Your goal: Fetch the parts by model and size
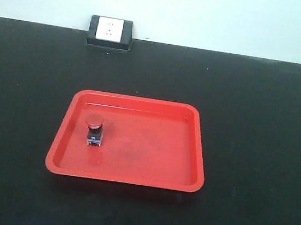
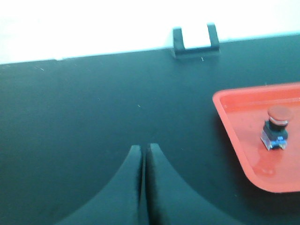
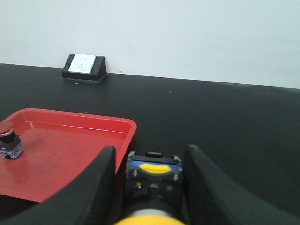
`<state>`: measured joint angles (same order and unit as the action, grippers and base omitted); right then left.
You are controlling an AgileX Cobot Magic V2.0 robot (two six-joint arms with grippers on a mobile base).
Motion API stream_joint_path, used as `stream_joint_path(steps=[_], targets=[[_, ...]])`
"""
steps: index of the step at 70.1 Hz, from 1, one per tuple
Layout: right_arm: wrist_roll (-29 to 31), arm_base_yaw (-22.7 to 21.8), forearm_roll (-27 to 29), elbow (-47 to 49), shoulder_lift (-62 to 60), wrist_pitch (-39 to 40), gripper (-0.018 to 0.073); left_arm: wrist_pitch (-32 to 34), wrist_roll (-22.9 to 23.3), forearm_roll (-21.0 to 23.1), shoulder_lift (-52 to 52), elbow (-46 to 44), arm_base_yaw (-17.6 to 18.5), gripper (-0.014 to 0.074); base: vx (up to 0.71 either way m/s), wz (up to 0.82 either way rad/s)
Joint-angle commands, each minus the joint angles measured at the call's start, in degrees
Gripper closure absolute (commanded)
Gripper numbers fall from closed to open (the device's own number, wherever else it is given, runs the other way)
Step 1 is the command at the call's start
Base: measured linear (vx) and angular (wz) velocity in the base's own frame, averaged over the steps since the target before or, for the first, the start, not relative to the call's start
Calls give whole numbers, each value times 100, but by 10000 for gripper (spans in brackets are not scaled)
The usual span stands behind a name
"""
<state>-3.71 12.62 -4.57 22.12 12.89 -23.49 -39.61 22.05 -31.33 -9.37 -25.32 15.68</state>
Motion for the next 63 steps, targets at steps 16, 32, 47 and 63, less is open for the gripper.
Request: stream_joint_path(steps=[16, 32, 47, 63], targets=[[31, -6, -36, 159, 57, 486, 564, 203, -927, 264, 667, -17, 7, 603, 0, 0], [31, -6, -29, 159, 157, 526, 564, 338, -1099, 526, 664, -17, 7, 603, 0, 0], [54, -6, 7, 357, 999, 958, 564, 514, -1183, 526, 664, -17, 7, 603, 0, 0], [54, 278, -19, 1017, 2400, 1301, 564, 521, -1183, 526, 664, -17, 7, 603, 0, 0]])
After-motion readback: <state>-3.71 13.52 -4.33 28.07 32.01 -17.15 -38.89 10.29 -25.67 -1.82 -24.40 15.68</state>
